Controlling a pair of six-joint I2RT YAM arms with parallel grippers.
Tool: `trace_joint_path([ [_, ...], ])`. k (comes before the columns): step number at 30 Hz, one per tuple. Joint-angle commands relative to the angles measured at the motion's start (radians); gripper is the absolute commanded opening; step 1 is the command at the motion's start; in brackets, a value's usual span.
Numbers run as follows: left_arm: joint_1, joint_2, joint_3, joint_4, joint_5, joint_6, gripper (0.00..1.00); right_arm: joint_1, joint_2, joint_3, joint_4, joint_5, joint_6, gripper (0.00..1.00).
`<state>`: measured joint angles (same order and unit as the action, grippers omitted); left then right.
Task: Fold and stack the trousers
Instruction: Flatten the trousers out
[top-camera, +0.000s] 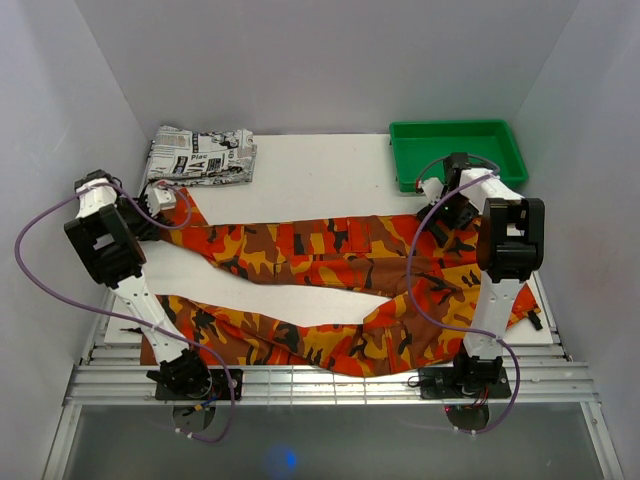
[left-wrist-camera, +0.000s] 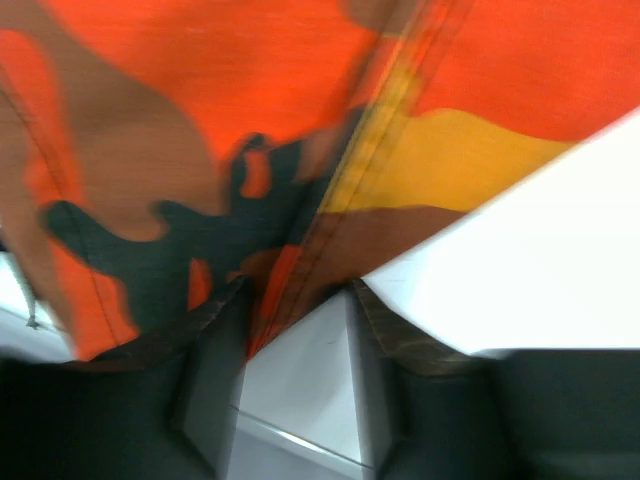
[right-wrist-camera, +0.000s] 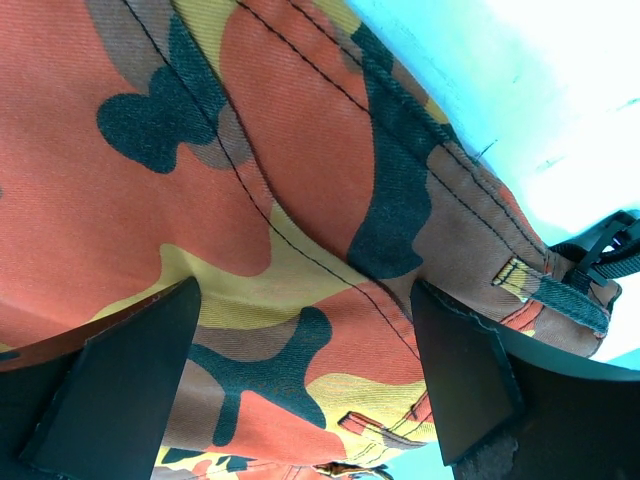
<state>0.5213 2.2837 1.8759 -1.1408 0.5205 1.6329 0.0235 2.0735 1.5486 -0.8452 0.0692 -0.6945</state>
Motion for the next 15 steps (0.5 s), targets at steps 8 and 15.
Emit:
trace_joint_path([
  [8,-0.003,-0.165,-0.061,0.009,0.030,-0.040,0.00,-0.004,0.036,-0.021,-0.002,0.026,0.018,0.93],
  [15,-0.001,-0.456,-0.148,-0.040,-0.086,-0.224,0.00,-0.008,-0.004,-0.079,0.054,0.035,0.026,0.96],
])
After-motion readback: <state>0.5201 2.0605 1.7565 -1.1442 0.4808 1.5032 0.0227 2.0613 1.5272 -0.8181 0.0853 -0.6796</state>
